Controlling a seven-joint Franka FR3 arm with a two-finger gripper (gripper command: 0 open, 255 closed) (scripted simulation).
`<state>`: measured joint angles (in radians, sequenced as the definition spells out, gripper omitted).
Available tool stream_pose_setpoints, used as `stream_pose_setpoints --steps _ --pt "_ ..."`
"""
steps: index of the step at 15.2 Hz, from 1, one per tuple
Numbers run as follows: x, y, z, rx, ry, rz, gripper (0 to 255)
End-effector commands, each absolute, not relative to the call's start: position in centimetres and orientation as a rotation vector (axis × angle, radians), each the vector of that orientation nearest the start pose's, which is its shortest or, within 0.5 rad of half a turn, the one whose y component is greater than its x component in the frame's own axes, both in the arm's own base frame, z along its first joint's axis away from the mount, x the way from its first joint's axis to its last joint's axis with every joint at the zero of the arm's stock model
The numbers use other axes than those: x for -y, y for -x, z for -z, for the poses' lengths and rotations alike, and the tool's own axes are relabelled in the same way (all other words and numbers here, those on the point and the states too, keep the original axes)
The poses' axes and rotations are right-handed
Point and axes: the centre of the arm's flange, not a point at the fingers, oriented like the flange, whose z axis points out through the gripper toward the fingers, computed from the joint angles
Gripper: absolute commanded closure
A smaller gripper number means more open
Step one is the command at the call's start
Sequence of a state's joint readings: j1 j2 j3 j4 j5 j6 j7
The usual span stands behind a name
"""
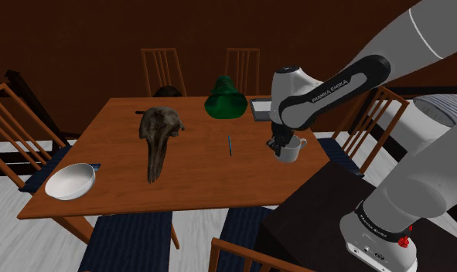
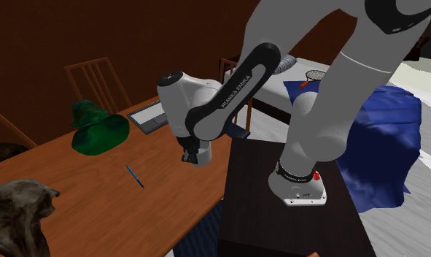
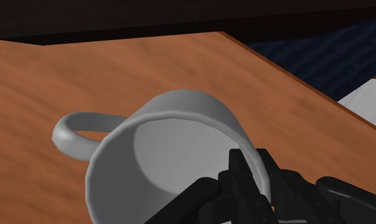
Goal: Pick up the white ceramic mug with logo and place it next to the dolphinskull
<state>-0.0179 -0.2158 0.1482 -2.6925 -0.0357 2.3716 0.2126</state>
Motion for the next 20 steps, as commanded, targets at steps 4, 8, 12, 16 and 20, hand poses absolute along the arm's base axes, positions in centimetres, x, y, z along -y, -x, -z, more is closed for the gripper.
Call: stream_pose_setpoints --steps 4,8,12,16,20 --pt "-4.8 -38.8 -31.8 -0.097 3.209 -0.157 255" --pt "-4.8 -38.8 -33.9 -0.097 3.209 -0.157 255" --pt "-4.8 -38.8 -36.0 -0.097 3.209 -0.157 255" --pt "-4.8 -38.8 -38.1 -0.097 3.209 -0.157 255" --pt "-7.2 -41.9 -38.2 -0.097 3.209 -0.157 255"
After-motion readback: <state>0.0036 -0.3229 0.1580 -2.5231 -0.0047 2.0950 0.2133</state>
